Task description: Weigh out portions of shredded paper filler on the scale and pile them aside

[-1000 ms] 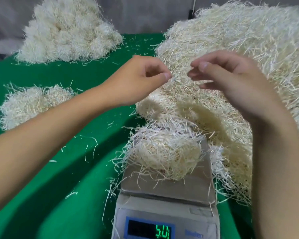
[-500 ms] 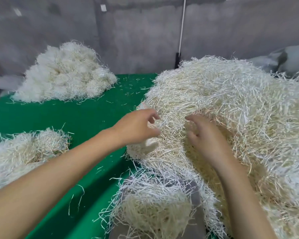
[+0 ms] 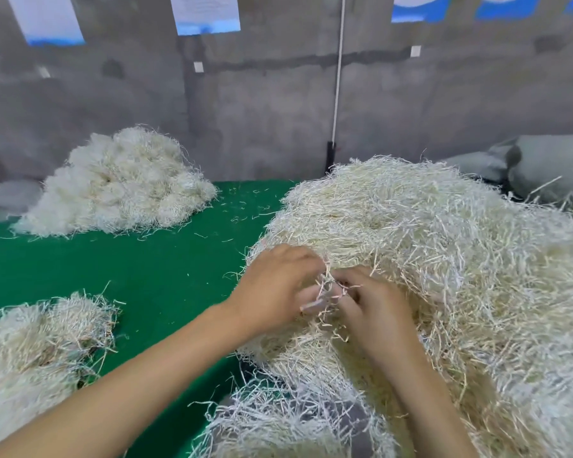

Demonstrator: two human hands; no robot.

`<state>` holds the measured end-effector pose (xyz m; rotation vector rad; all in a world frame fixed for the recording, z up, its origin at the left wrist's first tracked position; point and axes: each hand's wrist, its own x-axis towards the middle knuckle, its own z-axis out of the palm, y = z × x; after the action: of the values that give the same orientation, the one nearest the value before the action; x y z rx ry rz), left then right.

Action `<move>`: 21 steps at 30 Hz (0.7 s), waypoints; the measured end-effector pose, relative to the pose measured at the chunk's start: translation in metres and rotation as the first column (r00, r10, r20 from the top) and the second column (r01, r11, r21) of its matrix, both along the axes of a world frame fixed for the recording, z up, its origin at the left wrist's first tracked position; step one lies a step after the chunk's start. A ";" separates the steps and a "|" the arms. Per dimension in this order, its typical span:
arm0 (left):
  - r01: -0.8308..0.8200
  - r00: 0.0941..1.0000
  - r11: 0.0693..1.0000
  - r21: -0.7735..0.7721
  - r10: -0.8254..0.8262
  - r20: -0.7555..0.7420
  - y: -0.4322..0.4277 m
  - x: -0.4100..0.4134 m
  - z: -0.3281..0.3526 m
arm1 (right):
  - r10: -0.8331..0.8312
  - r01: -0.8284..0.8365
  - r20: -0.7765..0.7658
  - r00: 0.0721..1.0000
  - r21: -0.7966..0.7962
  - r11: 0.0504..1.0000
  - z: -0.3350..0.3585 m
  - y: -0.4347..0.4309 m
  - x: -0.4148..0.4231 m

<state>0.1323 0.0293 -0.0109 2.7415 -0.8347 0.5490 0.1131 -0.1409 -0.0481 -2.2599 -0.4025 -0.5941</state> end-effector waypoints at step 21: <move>-0.173 0.935 0.659 -0.732 -0.123 -0.332 0.017 -0.009 0.016 | 0.244 -0.234 -0.011 0.970 0.244 0.941 0.024 -0.003 -0.022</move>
<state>0.1237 0.0462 0.0049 1.9671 -0.3429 0.2820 0.0908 -0.1437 -0.0238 -1.9519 -0.5450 -0.4436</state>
